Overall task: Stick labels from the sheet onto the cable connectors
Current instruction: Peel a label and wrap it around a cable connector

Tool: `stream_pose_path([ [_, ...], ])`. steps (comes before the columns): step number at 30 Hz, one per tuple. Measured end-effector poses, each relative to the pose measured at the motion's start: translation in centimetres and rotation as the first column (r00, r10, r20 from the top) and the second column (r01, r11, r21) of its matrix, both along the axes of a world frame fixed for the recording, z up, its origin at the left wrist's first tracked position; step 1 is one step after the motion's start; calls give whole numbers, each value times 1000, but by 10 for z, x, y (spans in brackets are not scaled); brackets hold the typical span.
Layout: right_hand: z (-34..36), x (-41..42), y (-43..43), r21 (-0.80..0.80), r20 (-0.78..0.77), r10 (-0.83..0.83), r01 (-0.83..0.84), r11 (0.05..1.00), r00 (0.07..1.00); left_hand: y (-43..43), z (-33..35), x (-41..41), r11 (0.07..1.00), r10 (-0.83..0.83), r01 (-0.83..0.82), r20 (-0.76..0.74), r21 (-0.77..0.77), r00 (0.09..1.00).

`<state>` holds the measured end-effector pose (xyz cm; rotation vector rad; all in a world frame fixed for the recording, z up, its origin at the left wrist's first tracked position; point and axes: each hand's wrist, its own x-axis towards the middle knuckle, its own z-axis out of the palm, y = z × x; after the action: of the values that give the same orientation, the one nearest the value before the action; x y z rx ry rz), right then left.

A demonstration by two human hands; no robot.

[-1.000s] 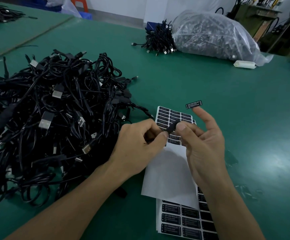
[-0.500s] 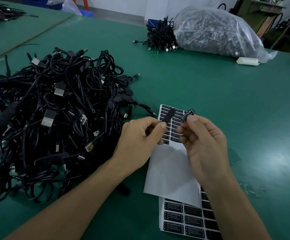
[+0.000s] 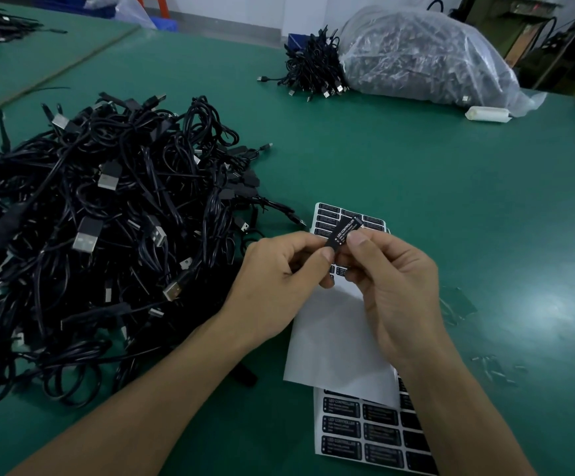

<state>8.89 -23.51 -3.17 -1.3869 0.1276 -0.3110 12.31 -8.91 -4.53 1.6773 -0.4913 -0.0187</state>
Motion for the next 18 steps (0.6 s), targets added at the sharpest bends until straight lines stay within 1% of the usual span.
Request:
stream_pose_path([
  [7,0,1,1,-1,14,-14,14,1000,1000,-2,-2,1,999,7,-7,14,-36,1000],
  [10,0,1,0,-6,29,-36,36,999,999,-2,-3,3,999,17,-17,-6,-38,1000],
  [18,-2,1,1,-79,50,-21,25,997,999,-1,-1,2,999,-16,16,9,-45,1000],
])
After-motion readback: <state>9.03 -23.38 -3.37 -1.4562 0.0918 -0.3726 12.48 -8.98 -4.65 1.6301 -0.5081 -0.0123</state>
